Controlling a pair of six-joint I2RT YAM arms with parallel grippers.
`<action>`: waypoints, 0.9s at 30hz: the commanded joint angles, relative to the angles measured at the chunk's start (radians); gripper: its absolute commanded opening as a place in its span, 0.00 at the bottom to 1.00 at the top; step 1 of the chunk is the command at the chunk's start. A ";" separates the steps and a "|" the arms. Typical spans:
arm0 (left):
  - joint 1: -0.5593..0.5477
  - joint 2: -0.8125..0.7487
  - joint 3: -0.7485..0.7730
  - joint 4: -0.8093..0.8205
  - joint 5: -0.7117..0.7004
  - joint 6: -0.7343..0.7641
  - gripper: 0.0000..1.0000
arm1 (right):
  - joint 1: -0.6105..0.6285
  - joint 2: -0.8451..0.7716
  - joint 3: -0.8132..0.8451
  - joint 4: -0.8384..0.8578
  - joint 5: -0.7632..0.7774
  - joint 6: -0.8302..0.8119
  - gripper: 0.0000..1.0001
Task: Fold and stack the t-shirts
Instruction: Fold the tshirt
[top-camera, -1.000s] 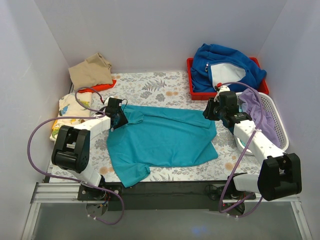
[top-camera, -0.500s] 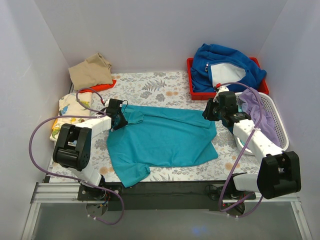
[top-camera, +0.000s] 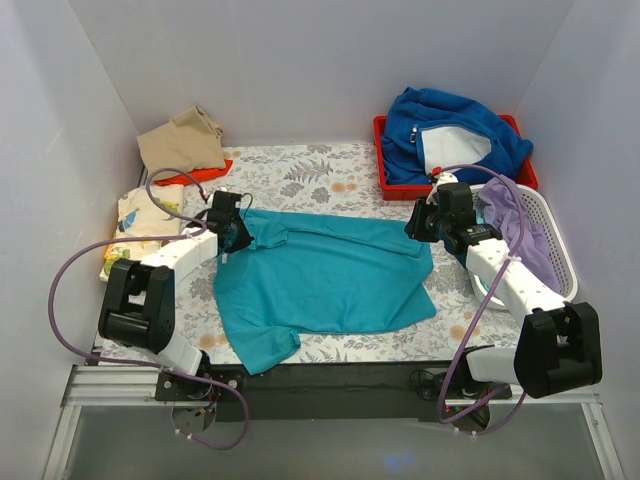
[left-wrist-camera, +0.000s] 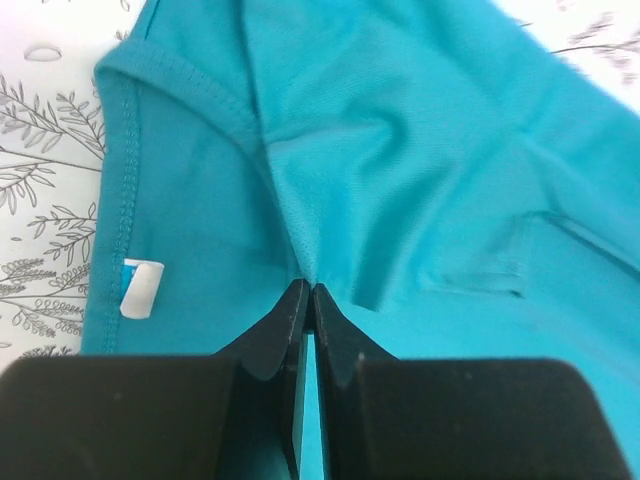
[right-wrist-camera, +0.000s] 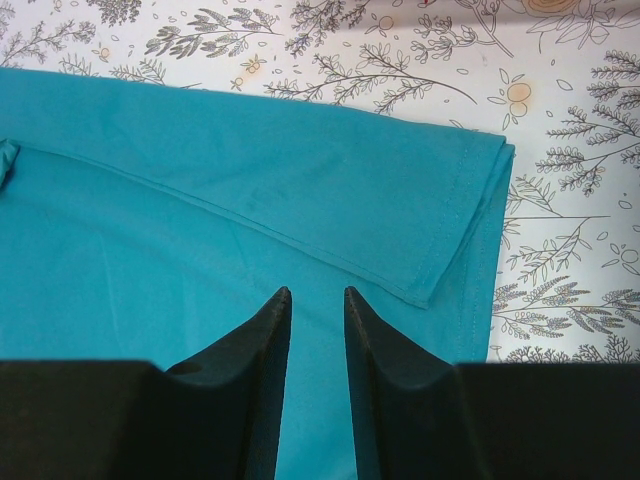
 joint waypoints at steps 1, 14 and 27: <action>0.006 -0.118 0.096 -0.088 0.075 0.052 0.02 | 0.003 -0.011 -0.007 0.016 -0.010 -0.012 0.34; 0.008 -0.201 0.081 -0.295 0.126 0.055 0.00 | 0.003 -0.026 -0.022 0.013 -0.008 -0.008 0.34; 0.015 -0.066 0.067 -0.340 -0.053 0.035 0.54 | 0.003 -0.029 -0.027 0.013 -0.048 -0.011 0.34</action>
